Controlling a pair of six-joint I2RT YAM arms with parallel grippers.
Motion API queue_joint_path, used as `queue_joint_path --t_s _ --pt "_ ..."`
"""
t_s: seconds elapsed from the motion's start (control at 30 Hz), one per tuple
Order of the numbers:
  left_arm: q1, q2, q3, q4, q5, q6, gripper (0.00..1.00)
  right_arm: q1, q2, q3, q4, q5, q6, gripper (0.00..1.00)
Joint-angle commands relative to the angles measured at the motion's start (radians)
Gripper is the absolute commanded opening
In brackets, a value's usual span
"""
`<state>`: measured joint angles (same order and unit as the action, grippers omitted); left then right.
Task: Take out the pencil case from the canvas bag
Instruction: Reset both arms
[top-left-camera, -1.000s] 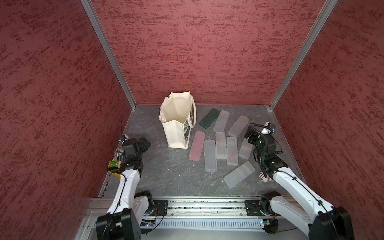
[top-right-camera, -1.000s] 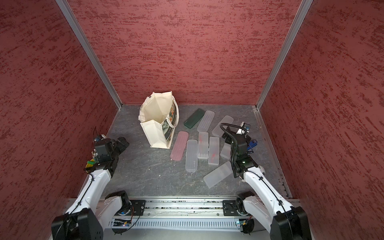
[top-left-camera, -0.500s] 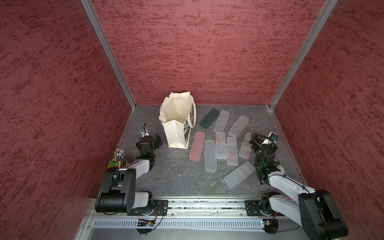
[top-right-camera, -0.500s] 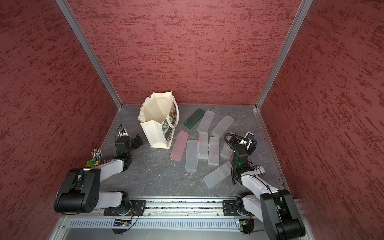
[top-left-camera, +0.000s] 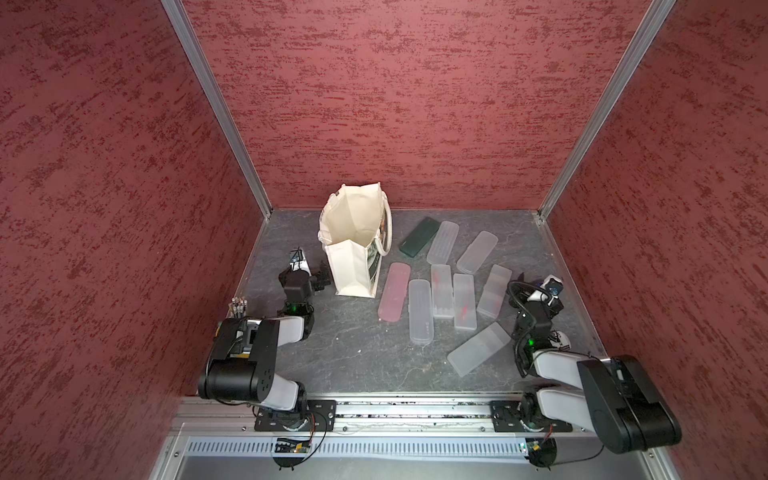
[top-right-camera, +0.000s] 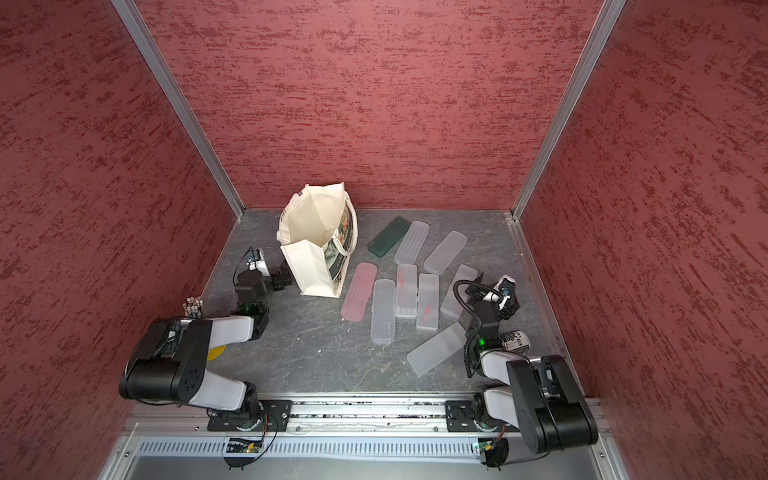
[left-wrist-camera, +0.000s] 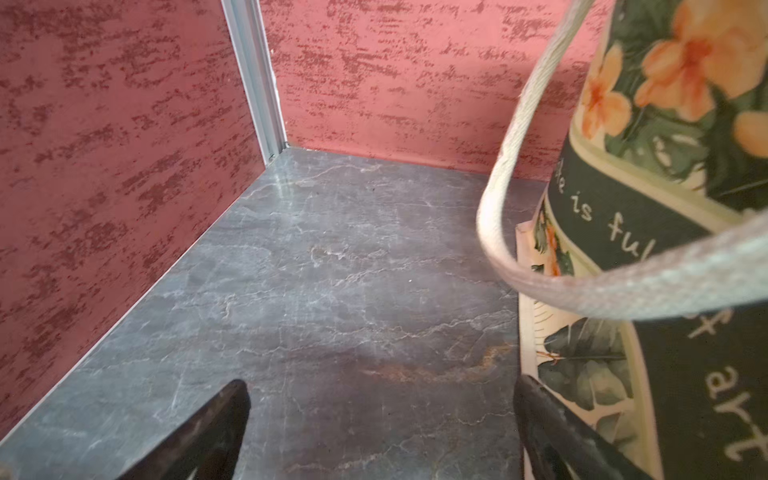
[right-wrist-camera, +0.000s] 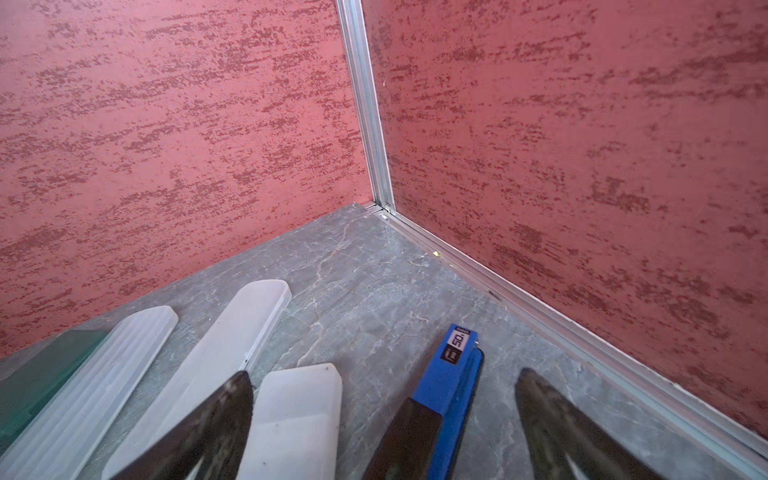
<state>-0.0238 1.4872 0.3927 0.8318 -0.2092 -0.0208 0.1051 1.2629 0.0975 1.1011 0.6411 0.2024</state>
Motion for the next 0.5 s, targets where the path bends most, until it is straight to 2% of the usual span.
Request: queue_joint_path --t_s 0.0,0.03,0.07,0.1,0.13,0.23,0.3,0.4,0.47 --pt "0.008 0.062 -0.04 0.13 0.059 0.03 1.0 -0.014 0.031 -0.009 0.223 0.046 -0.065 0.99" --pt "0.014 0.035 -0.025 0.068 0.075 0.015 1.0 -0.019 0.04 -0.005 0.235 0.043 -0.071 0.98" --pt "0.028 0.059 -0.035 0.131 0.099 0.018 1.0 -0.023 0.049 -0.003 0.242 0.043 -0.072 0.99" --pt "0.028 0.04 -0.023 0.066 0.101 0.009 1.0 -0.028 0.058 0.0 0.25 0.042 -0.072 0.99" --pt "0.029 0.046 -0.028 0.085 0.1 0.01 1.0 -0.033 0.07 -0.003 0.269 0.039 -0.07 0.98" --pt "0.024 0.053 -0.032 0.107 0.091 0.016 1.0 -0.053 0.162 -0.03 0.436 0.039 -0.076 0.99" --pt "0.025 0.043 -0.027 0.082 0.093 0.01 1.0 -0.056 0.129 -0.012 0.332 0.02 -0.045 0.98" --pt "0.03 0.044 -0.026 0.085 0.103 0.009 1.0 -0.069 0.142 -0.003 0.334 0.004 -0.049 0.98" --pt "0.028 0.047 -0.027 0.091 0.102 0.009 1.0 -0.084 0.143 0.01 0.317 -0.059 -0.055 0.99"
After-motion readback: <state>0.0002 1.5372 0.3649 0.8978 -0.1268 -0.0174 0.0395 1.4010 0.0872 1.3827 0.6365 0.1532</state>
